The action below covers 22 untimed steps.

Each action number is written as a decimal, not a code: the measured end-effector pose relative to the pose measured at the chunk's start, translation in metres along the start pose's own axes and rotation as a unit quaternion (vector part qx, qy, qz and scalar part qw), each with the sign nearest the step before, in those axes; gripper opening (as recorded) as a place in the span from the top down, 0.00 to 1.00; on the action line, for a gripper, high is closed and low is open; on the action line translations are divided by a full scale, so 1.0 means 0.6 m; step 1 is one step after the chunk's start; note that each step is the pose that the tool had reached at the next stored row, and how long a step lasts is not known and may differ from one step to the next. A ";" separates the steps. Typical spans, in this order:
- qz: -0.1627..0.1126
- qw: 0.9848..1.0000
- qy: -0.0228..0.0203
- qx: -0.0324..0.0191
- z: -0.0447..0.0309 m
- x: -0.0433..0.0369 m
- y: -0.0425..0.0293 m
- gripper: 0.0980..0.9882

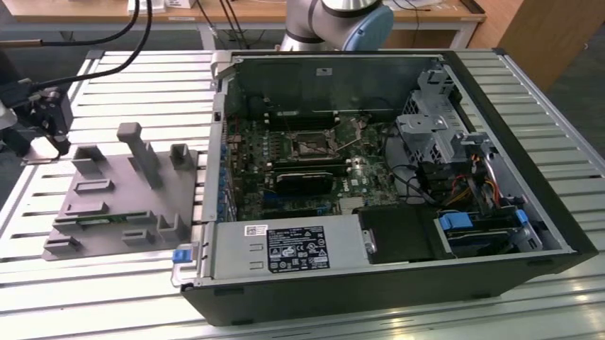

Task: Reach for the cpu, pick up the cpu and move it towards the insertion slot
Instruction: 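Pick up the cpu and move it towards the insertion slot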

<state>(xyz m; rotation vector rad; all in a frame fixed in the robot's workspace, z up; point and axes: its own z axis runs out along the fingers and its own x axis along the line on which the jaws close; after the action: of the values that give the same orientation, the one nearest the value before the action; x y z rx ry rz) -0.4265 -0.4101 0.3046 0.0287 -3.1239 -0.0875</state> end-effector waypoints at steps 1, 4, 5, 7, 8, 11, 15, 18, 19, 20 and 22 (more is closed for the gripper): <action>0.000 1.000 0.000 0.000 -0.004 0.000 0.000 0.50; 0.000 1.000 0.000 0.000 -0.015 0.000 0.001 0.50; 0.000 1.000 0.000 0.000 -0.018 0.000 0.001 0.50; 0.000 1.000 0.000 0.000 -0.024 0.000 0.001 0.50; 0.000 1.000 0.000 0.000 -0.027 0.000 0.002 0.50; 0.000 1.000 0.000 0.000 -0.036 0.001 0.002 0.50; 0.000 1.000 0.000 0.000 -0.047 0.001 0.003 0.50; 0.000 1.000 0.000 0.000 -0.056 0.001 0.003 0.50; 0.000 1.000 0.000 0.000 -0.061 0.001 0.003 0.50; 0.000 1.000 0.000 0.000 -0.065 0.001 0.004 0.50; 0.000 1.000 0.000 0.000 -0.074 0.001 0.004 0.50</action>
<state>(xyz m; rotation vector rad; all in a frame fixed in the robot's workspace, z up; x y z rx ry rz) -0.4265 -0.4101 0.3492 0.0286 -3.1240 -0.0877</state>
